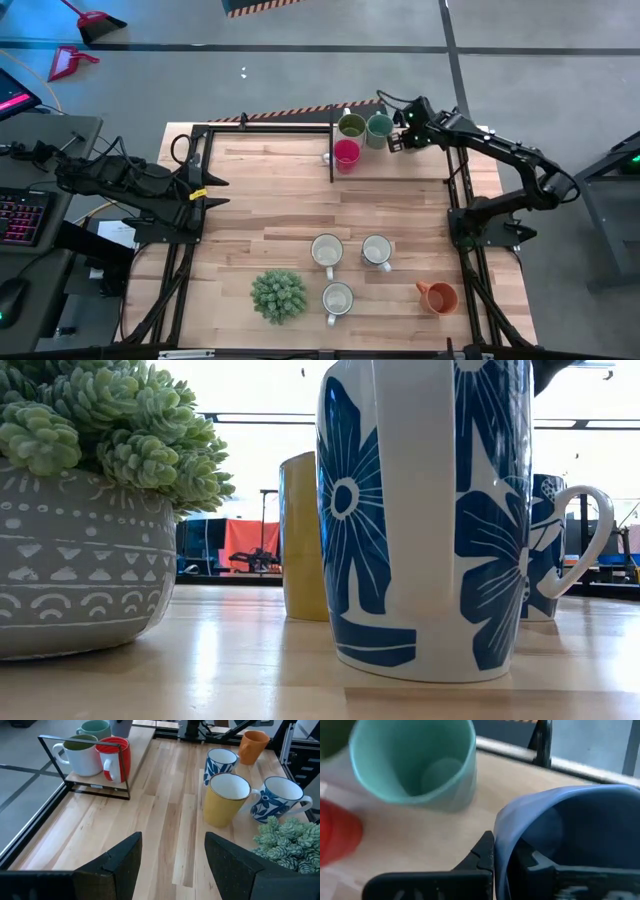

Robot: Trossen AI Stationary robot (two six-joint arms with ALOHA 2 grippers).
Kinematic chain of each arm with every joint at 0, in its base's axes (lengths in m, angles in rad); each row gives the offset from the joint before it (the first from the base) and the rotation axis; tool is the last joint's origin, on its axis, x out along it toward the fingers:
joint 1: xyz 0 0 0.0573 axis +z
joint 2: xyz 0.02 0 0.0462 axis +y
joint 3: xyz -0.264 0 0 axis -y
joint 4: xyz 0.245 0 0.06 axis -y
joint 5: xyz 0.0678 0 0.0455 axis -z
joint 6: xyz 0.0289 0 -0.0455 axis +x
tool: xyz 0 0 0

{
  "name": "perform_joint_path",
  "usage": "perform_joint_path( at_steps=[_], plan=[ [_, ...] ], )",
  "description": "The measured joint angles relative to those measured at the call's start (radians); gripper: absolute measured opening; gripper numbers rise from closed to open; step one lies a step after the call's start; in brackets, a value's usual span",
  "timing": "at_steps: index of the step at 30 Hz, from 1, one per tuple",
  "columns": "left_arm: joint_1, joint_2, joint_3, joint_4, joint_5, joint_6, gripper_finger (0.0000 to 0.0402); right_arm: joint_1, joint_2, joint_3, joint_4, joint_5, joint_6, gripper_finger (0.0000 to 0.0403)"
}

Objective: Place coffee mugs
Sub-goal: Put the blue mug on the shelf

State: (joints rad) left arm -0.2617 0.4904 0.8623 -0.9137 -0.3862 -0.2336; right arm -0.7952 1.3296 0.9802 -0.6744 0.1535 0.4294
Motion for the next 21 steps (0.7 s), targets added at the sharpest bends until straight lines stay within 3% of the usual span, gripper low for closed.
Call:
perform_joint_path(
  at_steps=[21],
  plan=[
    [0.0,0.0,0.0,0.0,0.0,0.0,0.0205,-0.098,0.049,0.0,-0.002,0.047,0.064,0.0]
  ],
)
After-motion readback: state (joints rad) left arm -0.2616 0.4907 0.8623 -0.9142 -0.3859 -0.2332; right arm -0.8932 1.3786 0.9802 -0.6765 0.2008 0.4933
